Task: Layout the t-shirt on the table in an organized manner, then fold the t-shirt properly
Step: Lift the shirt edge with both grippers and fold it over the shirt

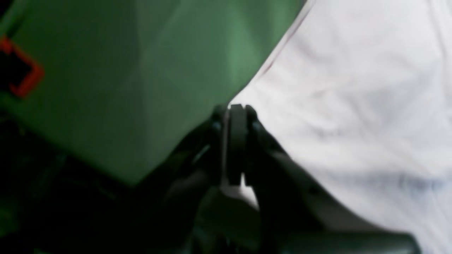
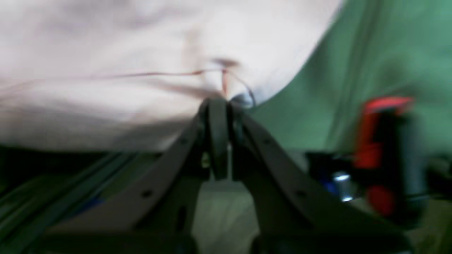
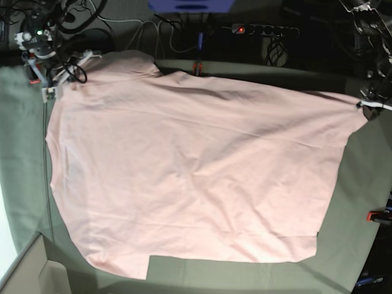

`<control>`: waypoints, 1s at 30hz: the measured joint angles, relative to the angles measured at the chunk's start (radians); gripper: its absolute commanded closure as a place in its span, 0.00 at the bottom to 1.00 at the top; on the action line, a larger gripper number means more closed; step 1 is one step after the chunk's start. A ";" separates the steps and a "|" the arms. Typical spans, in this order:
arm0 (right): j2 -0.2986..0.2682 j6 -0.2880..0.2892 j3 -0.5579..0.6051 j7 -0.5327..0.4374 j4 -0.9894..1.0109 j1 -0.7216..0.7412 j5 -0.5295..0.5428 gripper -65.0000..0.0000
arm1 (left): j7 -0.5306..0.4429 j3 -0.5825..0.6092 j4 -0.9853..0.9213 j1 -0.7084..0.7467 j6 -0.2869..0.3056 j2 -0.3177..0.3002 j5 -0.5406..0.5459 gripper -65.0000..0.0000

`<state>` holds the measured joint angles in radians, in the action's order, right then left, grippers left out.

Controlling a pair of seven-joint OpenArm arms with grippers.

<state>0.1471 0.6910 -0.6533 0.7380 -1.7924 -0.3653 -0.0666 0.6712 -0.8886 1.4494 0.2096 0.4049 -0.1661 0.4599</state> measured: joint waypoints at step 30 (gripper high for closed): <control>-0.106 0.004 0.000 0.010 0.182 0.370 -0.005 1.00 | 0.002 0.125 -0.082 -0.310 0.008 0.009 -0.180 1.00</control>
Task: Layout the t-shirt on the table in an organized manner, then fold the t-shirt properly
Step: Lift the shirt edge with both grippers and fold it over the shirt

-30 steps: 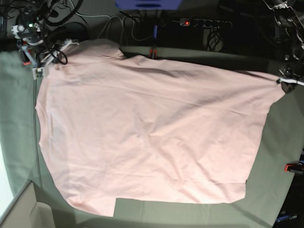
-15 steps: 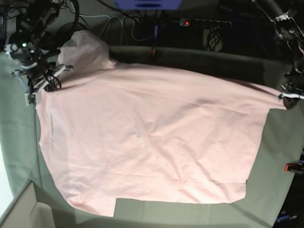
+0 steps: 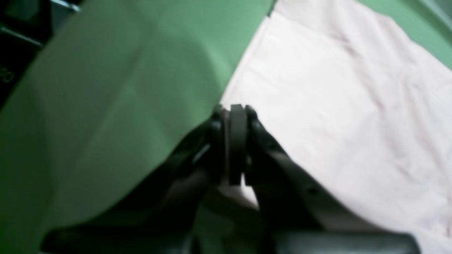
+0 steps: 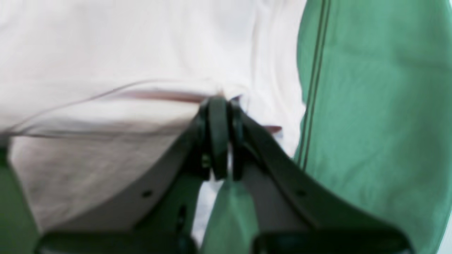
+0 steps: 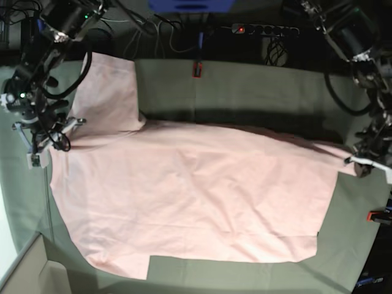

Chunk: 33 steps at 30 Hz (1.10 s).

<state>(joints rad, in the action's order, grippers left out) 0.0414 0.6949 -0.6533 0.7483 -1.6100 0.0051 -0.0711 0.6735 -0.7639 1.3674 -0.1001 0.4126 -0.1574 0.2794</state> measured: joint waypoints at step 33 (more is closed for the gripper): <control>-0.127 0.000 0.008 -0.012 0.386 0.266 -0.002 0.91 | -0.131 0.000 -0.407 -0.249 -0.012 -0.039 -0.110 0.80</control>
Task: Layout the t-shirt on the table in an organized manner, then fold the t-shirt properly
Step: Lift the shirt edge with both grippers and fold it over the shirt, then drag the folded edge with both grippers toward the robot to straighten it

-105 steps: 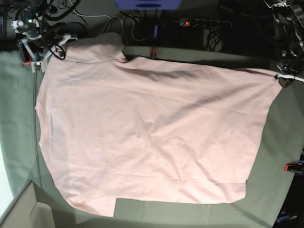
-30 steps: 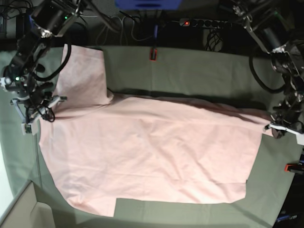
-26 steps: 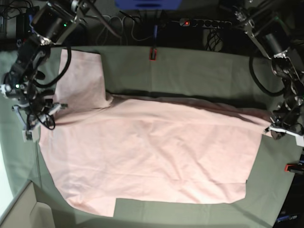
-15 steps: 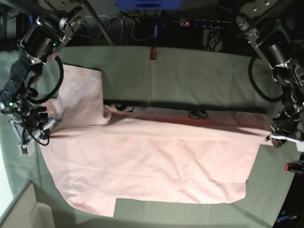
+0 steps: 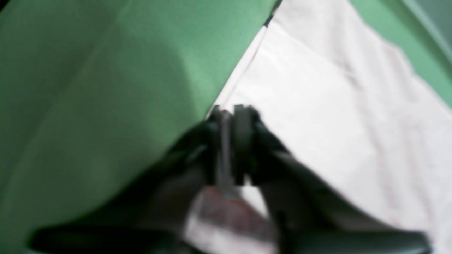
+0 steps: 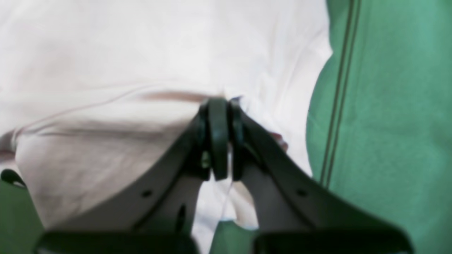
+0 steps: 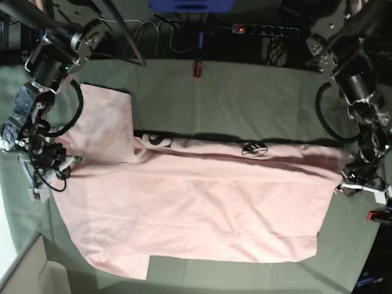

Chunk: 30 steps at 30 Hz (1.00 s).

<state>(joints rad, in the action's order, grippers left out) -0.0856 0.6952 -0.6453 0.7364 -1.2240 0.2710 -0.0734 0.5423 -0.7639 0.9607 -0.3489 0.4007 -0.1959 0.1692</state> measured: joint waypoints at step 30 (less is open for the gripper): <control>0.012 0.000 -0.008 -0.003 -0.198 -0.206 0.001 0.48 | -0.118 -0.003 -0.027 0.199 0.007 0.010 -0.032 0.49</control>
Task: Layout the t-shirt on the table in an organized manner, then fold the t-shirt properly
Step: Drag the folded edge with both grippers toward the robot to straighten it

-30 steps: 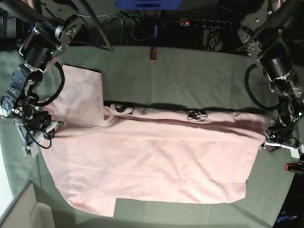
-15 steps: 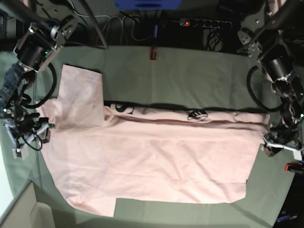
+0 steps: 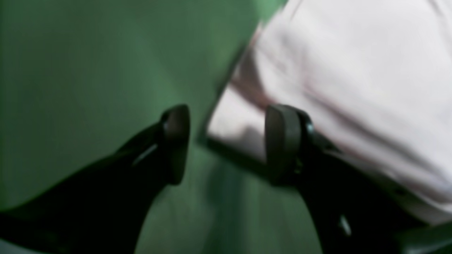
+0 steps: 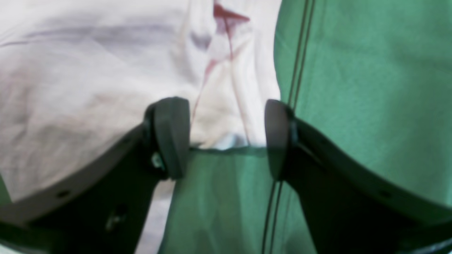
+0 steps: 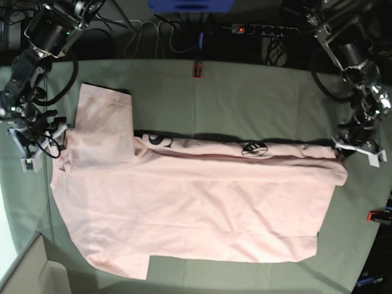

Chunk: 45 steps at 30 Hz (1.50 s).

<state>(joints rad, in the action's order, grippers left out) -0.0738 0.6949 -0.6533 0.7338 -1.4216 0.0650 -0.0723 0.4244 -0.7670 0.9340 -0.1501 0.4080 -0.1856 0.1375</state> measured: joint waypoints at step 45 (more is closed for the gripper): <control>-0.129 0.000 -0.051 -0.196 0.382 0.064 0.002 0.70 | -0.013 0.099 -0.105 -0.063 0.001 -0.042 0.005 1.00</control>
<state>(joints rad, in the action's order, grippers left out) -0.2024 0.6945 -0.7040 0.5377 -1.0397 0.1287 -0.0700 0.4110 -0.6678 0.8295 -0.2127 0.4091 -0.2276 0.1421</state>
